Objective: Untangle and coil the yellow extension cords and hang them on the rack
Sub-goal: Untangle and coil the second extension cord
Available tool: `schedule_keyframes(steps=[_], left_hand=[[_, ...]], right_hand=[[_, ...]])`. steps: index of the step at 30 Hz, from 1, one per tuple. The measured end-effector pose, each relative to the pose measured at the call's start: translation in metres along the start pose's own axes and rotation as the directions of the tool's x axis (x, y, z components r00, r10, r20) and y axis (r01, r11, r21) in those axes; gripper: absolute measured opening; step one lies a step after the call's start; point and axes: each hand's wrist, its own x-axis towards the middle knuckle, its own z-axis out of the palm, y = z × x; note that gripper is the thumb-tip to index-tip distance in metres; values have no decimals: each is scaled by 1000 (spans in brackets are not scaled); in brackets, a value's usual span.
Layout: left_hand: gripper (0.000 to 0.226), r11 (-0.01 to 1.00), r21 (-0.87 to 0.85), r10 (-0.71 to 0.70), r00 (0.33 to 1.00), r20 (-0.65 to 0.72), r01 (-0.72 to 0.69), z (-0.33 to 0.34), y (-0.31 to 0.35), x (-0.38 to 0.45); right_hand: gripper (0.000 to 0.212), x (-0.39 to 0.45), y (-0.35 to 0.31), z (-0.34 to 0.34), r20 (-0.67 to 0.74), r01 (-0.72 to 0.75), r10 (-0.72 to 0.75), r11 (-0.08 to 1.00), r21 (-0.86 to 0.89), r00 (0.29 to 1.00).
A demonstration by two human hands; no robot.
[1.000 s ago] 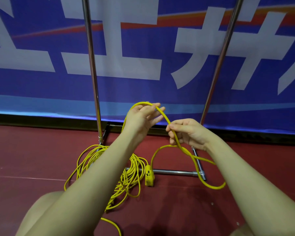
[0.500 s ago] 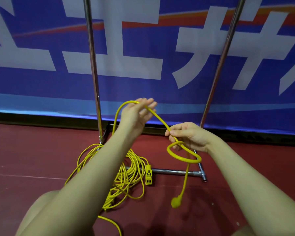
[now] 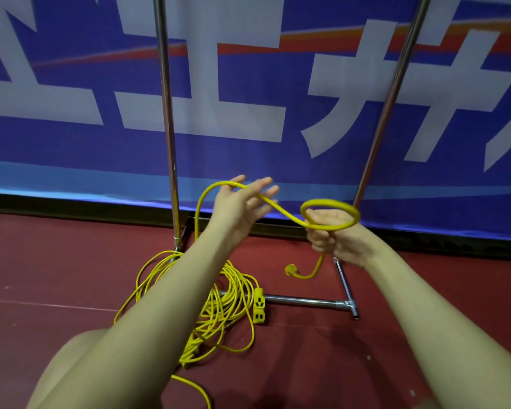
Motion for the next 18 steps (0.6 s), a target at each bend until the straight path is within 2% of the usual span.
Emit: schedule_keyframes(steps=[3,6,9,13,16,18], left_hand=[[51,990,142,-18,997,74,8,3,-8,-6],[48,991,133,32,999,-15,-30,-6,-3,-1],[43,989,138,56,996,-67,-46,-16,-3,1],[40,990,138,38,994,-105,-23,-20,-8,-2],[41,993,111,64,983,-172,-45,-24,-6,1],[42,994,87,90,973,-212,-73,-27,-4,3]], right_hand=[[31,0,-3,1,-90,1,7,996,85,996],[34,0,-1,-3,-201,17,20,983,181,979],[26,-4,4,-4,-236,58,11,958,282,972],[15,-8,1,-8,-278,186,-89,919,348,957],[39,-14,-3,-19,-257,245,-161,908,340,953],[44,-19,-5,-24,-249,268,-188,902,338,950]])
